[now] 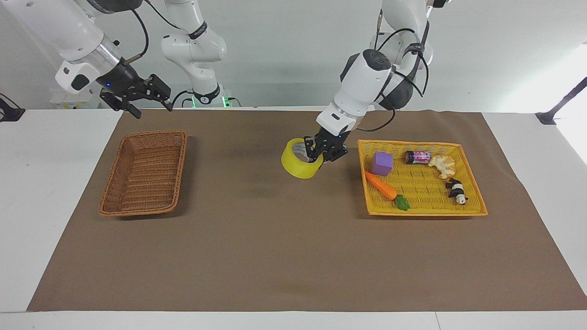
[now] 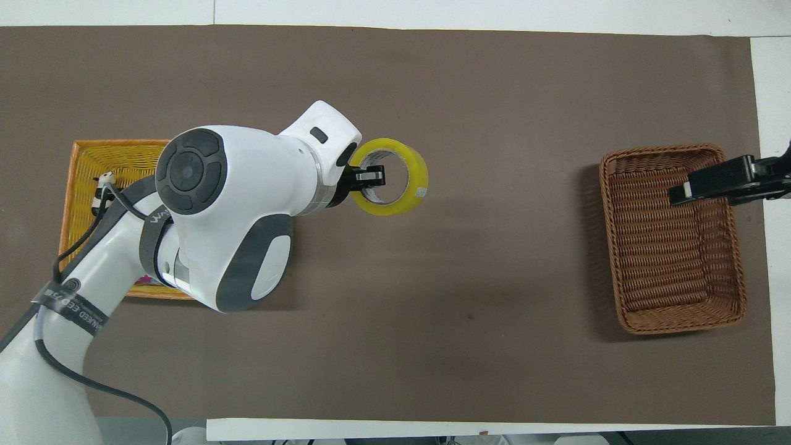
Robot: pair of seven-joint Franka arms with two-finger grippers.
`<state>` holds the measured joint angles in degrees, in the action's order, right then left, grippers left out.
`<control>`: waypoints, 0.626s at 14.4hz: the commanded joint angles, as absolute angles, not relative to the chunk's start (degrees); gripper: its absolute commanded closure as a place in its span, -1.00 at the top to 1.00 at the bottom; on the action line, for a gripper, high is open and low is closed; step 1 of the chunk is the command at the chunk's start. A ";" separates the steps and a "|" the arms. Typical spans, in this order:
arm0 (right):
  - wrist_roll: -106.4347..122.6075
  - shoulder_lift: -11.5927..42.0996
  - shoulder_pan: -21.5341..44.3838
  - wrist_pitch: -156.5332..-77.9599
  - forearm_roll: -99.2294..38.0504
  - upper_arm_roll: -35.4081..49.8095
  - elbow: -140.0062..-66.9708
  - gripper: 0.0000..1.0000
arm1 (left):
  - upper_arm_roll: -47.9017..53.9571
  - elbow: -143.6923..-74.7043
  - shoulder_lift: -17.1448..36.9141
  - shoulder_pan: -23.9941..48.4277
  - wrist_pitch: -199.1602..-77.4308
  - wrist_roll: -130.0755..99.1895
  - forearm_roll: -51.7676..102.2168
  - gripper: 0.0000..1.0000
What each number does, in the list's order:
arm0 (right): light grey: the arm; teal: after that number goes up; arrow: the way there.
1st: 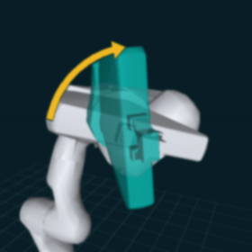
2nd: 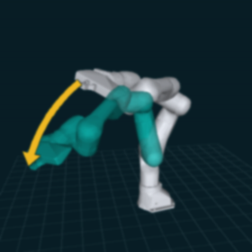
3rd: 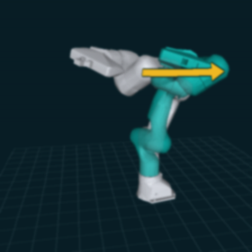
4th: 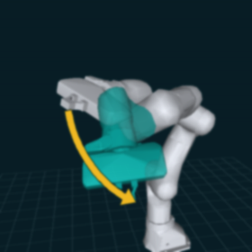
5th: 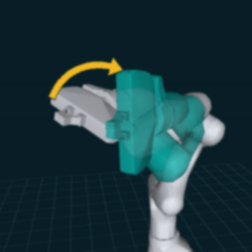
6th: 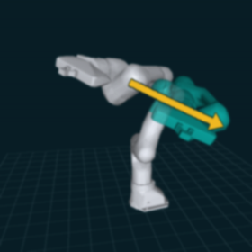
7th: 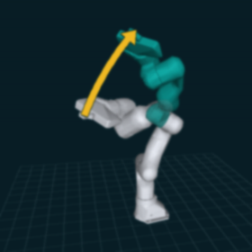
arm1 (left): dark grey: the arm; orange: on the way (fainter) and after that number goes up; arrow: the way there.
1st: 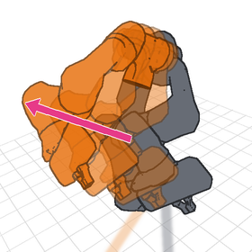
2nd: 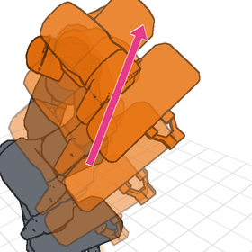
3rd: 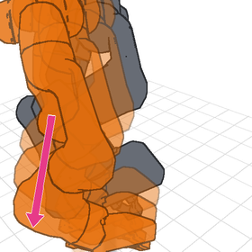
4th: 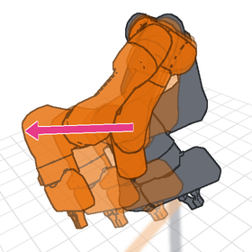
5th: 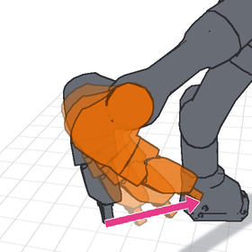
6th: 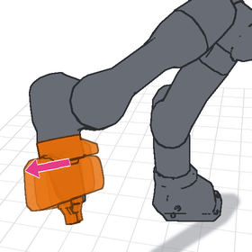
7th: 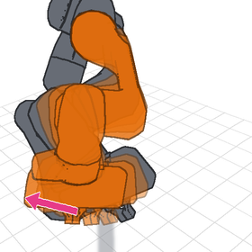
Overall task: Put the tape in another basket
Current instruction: 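Hold the tape with the left gripper while the right gripper reaches toward it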
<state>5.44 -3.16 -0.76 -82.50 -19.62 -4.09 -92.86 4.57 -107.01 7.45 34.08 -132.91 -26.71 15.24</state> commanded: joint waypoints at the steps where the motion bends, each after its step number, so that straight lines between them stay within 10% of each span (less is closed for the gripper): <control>1: 6.85 -6.06 -0.88 -85.60 -29.14 -3.95 -98.95 0.99 | 3.69 -106.96 7.29 35.07 -133.95 -27.07 16.35 -1.00; 9: 23.26 -3.79 1.93 -102.55 -58.74 -3.87 -114.14 0.99 | 3.69 -107.23 7.29 35.16 -133.24 -26.63 16.35 -1.00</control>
